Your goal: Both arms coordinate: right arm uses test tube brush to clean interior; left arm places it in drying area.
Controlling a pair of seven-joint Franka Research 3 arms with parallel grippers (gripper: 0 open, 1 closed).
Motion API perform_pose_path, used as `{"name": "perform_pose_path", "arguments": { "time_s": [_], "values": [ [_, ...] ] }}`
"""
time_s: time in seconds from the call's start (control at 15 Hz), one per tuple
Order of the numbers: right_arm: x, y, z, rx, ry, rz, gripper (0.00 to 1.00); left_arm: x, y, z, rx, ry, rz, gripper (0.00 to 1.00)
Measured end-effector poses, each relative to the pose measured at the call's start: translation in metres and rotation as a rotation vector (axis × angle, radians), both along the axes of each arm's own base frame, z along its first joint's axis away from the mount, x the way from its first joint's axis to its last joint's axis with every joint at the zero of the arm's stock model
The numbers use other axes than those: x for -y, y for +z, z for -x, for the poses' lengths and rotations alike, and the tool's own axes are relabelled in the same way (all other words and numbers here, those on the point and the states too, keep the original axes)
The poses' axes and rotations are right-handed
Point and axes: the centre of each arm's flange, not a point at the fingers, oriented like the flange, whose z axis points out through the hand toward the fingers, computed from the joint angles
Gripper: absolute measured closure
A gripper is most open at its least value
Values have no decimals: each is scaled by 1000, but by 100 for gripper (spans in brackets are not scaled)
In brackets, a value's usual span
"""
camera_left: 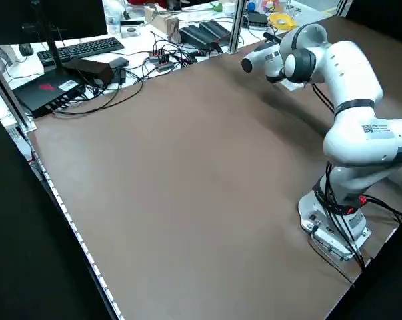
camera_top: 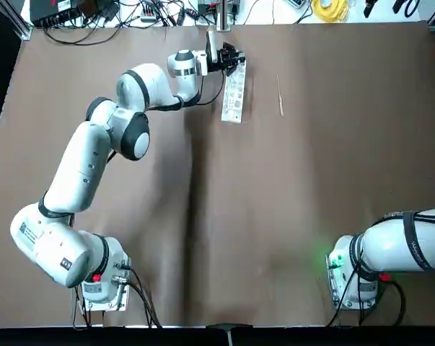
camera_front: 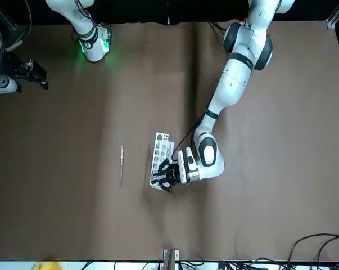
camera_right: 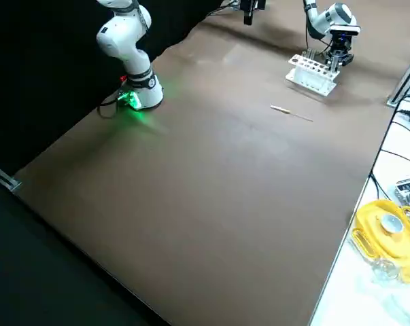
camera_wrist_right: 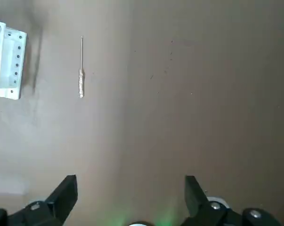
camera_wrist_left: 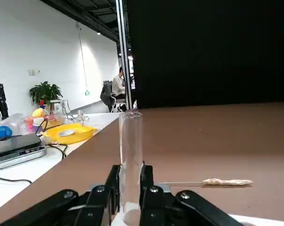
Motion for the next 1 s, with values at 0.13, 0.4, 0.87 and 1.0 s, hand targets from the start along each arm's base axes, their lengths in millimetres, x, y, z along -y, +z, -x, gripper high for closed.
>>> {"name": "perform_pose_path", "arguments": {
  "time_s": [0.13, 0.4, 0.87, 1.0],
  "values": [
    [0, 0, 0, 0, 0, 0, 0, 0, 4, -2, 7, 1, 3, 77],
    [0, 0, 0, 2, 0, 0, 0, 0, 13, -6, 22, 3, 9, 77],
    [0, 0, 0, 3, 0, 0, 0, 1, 52, -14, 65, 6, 30, 77],
    [0, 0, 0, 3, 0, 0, 0, 2, 65, -16, 78, 7, 38, 77]
  ]
}}
